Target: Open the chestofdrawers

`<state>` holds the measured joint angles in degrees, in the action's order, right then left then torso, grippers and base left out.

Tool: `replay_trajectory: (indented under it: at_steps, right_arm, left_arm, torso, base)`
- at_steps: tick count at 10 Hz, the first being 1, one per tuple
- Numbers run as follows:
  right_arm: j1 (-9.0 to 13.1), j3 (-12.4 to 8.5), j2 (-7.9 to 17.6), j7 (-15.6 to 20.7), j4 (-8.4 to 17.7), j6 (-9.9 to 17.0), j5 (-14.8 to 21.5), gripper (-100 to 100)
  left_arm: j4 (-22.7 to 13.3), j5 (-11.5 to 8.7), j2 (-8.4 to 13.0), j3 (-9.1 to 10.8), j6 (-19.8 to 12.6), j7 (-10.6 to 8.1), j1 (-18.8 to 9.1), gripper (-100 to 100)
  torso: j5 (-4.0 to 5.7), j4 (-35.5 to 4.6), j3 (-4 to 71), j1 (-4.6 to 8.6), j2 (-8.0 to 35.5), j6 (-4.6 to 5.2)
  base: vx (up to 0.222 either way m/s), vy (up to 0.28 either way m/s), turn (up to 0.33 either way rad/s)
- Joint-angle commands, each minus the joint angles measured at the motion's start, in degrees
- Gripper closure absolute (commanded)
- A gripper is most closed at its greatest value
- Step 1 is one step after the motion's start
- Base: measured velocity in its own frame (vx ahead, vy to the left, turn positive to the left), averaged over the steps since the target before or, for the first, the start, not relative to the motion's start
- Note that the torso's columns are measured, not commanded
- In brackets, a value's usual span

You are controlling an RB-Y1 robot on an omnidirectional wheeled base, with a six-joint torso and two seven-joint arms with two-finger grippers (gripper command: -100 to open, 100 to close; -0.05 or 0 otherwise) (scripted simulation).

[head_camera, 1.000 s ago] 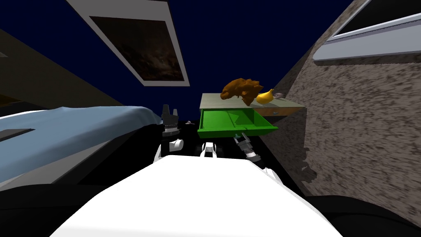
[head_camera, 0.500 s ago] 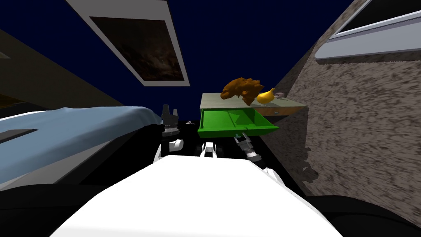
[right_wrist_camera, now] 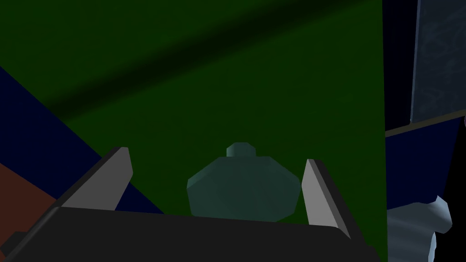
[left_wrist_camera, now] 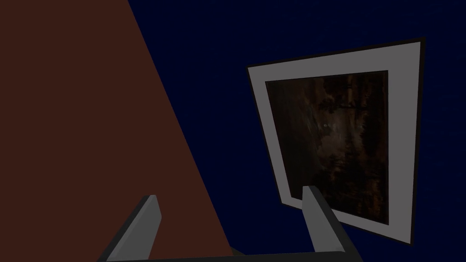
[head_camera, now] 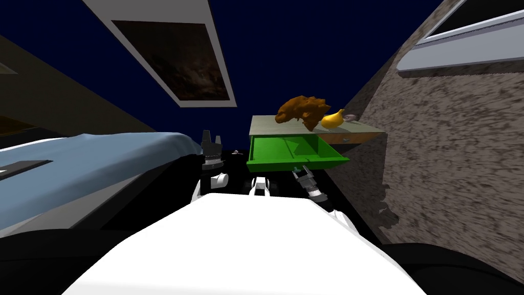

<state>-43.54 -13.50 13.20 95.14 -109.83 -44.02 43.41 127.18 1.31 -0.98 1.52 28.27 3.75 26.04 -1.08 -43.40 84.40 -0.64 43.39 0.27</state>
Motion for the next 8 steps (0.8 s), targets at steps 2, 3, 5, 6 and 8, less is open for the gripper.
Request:
replay_trajectory:
  at_steps: [2,3,5,6,8]
  right_arm:
    - [-0.6,0.4,-0.1,-0.3,-1.1,0.9,0.4,-100]
    - [-0.9,0.5,-0.1,-0.3,-0.8,1.1,0.6,0]
    - [-1.3,0.6,-0.1,-0.2,0.0,1.5,0.9,0]
    - [-1.4,0.6,-0.1,-0.2,0.2,1.6,1.0,0]
    - [-1.6,0.7,-0.1,-0.2,0.5,1.8,1.1,0]
  left_arm:
    - [0.0,0.0,0.0,0.0,0.0,0.0,0.0,0]
    - [0.0,0.0,0.0,0.0,0.0,0.0,0.0,0]
    - [0.0,0.0,0.0,0.0,0.0,0.0,0.0,0]
    - [0.0,0.0,0.0,0.0,0.0,0.0,0.0,0]
    - [0.0,0.0,0.0,0.0,0.0,0.0,0.0,0]
  torso:
    - [-0.06,-0.1,0.0,-0.13,0.1,-0.07]
    - [0.24,0.2,-0.1,-0.06,-0.1,-0.12]
    - [0.68,0.7,0.1,0.24,-0.7,-0.26]
    - [0.8,0.8,0.2,0.35,-0.9,-0.28]
    - [0.95,1.0,0.2,0.49,-1.0,-0.28]
  base:
    - [0.007,-0.005,0.005]
    - [0.007,0.0,0.003]
    - [0.0,0.0,0.0]
    - [0.0,0.0,0.0]
    - [0.0,0.0,0.0]
